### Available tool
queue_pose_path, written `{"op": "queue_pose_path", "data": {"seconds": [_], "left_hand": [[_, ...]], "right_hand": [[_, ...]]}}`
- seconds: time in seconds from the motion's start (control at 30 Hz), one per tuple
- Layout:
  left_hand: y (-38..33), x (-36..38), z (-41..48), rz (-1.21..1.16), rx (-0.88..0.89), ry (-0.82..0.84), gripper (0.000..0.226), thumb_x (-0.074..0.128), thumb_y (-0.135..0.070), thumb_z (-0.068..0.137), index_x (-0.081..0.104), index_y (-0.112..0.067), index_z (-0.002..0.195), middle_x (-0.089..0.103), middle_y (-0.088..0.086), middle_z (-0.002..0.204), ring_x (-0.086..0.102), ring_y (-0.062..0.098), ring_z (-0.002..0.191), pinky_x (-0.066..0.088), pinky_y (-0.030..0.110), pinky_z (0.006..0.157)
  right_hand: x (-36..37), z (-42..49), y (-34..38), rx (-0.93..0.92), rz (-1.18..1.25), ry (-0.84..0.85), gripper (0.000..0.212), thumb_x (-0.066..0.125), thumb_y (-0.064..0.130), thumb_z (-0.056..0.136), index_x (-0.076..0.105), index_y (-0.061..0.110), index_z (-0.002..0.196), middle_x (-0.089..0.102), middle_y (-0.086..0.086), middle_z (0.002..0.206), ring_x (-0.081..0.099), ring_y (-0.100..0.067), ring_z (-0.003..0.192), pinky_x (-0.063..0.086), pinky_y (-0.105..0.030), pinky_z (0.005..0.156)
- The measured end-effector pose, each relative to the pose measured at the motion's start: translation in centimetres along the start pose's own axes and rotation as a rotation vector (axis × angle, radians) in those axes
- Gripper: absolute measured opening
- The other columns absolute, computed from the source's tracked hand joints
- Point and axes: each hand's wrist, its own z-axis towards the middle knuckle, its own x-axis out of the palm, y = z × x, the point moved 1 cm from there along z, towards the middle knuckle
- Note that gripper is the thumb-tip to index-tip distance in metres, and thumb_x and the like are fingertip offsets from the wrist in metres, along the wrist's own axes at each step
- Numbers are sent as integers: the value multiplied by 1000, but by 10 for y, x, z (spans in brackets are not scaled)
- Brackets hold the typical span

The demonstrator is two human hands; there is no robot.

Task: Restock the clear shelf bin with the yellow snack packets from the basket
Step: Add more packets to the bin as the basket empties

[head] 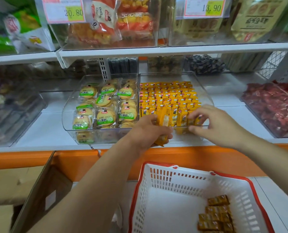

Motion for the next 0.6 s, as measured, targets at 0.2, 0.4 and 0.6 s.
{"op": "queue_pose_path", "data": {"seconds": [0.2, 0.4, 0.6], "left_hand": [[-1, 24, -7, 72, 33, 148, 12, 79, -11, 87, 73, -16, 95, 73, 9, 84, 69, 27, 84, 62, 41, 82], [-4, 54, -15, 247, 165, 207, 21, 79, -12, 87, 73, -11, 107, 68, 18, 99, 65, 19, 69, 58, 28, 64], [-1, 57, -11, 195, 87, 165, 35, 82, -23, 85, 66, -19, 116, 71, 9, 94, 67, 9, 65, 56, 22, 62]], "right_hand": [[-5, -41, 7, 269, 605, 20, 24, 65, 23, 94, 64, 28, 117, 67, 2, 95, 65, -17, 78, 49, -31, 68], [-13, -41, 25, 384, 715, 202, 51, 46, 56, 98, 71, 14, 84, 63, -10, 73, 54, -20, 54, 41, -28, 48], [-20, -38, 16, 346, 873, 139, 18, 56, 19, 99, 69, 9, 91, 69, -13, 79, 63, -22, 64, 51, -29, 56]]}}
